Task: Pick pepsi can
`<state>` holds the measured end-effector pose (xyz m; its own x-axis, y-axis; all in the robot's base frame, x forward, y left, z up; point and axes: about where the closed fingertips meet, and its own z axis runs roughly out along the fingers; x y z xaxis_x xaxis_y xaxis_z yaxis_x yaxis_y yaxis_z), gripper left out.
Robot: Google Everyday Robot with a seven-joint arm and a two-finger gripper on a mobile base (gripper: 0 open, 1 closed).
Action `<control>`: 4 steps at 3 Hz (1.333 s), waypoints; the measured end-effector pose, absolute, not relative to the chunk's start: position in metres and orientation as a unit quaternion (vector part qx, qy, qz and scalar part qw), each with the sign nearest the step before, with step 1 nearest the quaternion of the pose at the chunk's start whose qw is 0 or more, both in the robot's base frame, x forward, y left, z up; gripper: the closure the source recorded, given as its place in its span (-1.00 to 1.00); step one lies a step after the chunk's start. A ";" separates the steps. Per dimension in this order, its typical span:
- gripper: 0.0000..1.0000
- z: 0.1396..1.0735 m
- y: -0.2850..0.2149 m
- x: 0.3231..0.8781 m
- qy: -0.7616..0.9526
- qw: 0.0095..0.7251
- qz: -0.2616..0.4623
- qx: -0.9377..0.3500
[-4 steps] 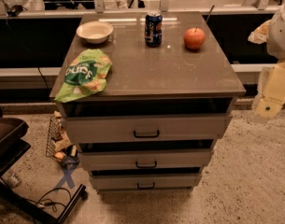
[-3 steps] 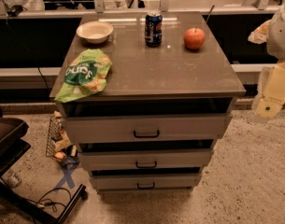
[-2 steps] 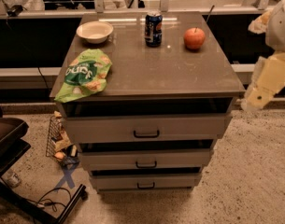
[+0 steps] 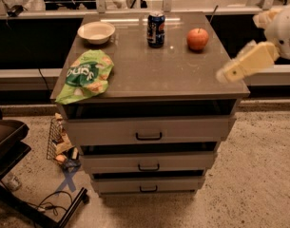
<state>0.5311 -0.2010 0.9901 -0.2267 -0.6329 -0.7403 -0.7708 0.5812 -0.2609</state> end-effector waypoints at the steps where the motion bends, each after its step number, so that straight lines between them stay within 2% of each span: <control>1: -1.00 1.014 -0.174 0.566 0.740 0.513 0.109 -0.420; 2: -1.00 1.031 -0.172 0.582 0.729 0.547 0.096 -0.400; 4: -1.00 1.029 -0.161 0.599 0.723 0.563 0.104 -0.387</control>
Offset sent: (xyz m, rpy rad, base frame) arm 0.0294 0.0240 0.0194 0.1327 -0.1109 0.0014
